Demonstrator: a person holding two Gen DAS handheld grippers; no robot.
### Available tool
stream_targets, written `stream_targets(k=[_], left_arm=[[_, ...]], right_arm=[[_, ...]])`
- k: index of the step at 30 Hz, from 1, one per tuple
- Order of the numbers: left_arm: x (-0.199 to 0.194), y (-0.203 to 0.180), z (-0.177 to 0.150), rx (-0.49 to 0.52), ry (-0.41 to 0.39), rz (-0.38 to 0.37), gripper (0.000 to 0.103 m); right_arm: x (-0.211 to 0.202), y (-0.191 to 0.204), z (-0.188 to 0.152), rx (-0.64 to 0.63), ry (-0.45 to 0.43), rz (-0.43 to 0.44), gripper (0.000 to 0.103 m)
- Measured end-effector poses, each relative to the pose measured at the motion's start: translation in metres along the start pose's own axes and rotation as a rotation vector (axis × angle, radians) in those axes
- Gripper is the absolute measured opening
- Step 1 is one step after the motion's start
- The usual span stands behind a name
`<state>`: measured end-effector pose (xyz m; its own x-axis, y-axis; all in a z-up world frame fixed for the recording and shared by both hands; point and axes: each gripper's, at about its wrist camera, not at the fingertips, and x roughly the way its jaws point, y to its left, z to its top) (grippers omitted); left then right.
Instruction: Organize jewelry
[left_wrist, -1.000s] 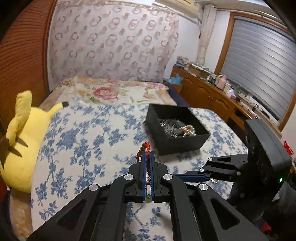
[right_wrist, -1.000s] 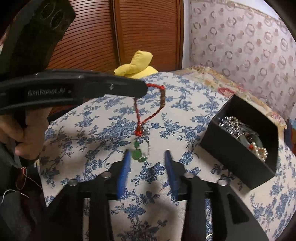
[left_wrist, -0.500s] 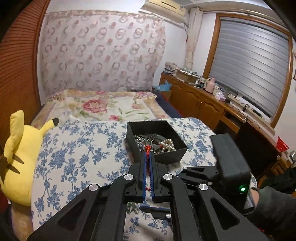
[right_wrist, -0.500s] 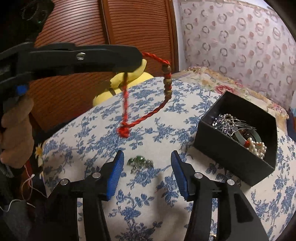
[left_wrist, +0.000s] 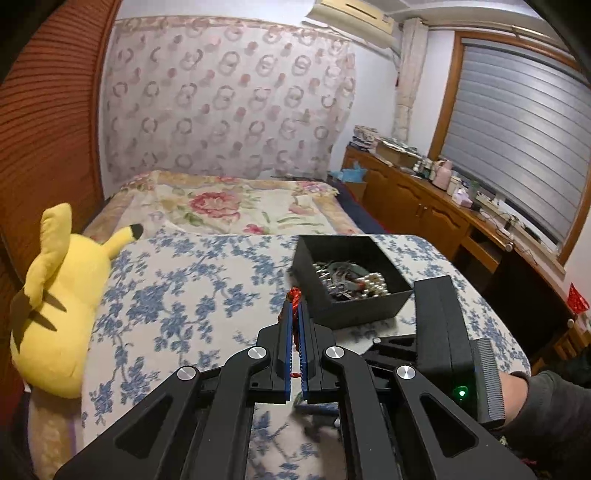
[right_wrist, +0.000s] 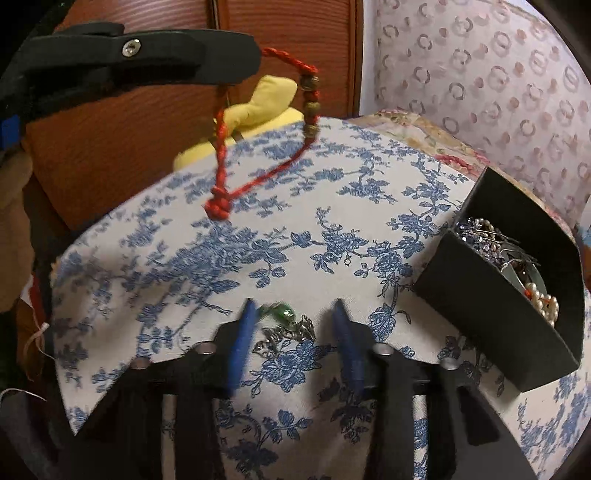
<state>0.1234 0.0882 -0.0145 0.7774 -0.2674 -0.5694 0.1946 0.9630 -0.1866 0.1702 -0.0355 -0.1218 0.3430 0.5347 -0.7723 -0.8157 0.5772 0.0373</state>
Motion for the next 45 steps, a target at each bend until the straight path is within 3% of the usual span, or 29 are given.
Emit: stream_targets(k=[4, 6, 9, 15, 22, 31, 35, 39, 40, 41, 43, 45], left_arm=[[0.001, 0.010, -0.004, -0.009, 0.005, 0.019, 0.002], [0.002, 0.013, -0.006, -0.014, 0.009, 0.023, 0.002], [0.005, 0.013, -0.008, -0.017, 0.017, 0.023, 0.002], [0.011, 0.006, -0.005, -0.003, 0.010, 0.015, 0.002], [0.025, -0.015, 0.017, 0.044, -0.010, 0.007, 0.002], [0.062, -0.043, 0.056, 0.090, -0.023, -0.020, 0.002], [0.085, -0.053, 0.063, 0.099, -0.010, -0.030, 0.002], [0.103, -0.061, 0.064, 0.110, 0.005, -0.032, 0.003], [0.106, -0.063, 0.065, 0.117, 0.007, -0.030, 0.004], [0.108, -0.063, 0.065, 0.120, 0.009, -0.027, 0.007], [0.109, -0.064, 0.065, 0.120, 0.009, -0.031, 0.026], [0.109, -0.064, 0.063, 0.118, 0.005, -0.031, 0.034]], right_arm=[[-0.002, 0.006, -0.003, -0.037, 0.009, 0.009, 0.013], [-0.007, 0.008, -0.004, -0.046, 0.012, 0.014, 0.011], [-0.013, 0.007, -0.008, -0.049, 0.009, 0.008, 0.010], [-0.057, -0.017, -0.011, 0.002, -0.082, -0.012, 0.010], [-0.108, -0.065, 0.003, 0.046, -0.174, -0.143, 0.010], [-0.093, -0.130, 0.018, 0.152, -0.159, -0.212, 0.011], [-0.079, -0.141, 0.016, 0.195, -0.142, -0.188, 0.015], [-0.080, -0.147, 0.013, 0.211, -0.151, -0.187, 0.042], [-0.083, -0.148, 0.011, 0.217, -0.159, -0.195, 0.042], [-0.086, -0.149, 0.008, 0.223, -0.162, -0.196, 0.042], [-0.092, -0.149, 0.003, 0.228, -0.169, -0.191, 0.042], [-0.099, -0.147, -0.006, 0.231, -0.176, -0.195, 0.042]])
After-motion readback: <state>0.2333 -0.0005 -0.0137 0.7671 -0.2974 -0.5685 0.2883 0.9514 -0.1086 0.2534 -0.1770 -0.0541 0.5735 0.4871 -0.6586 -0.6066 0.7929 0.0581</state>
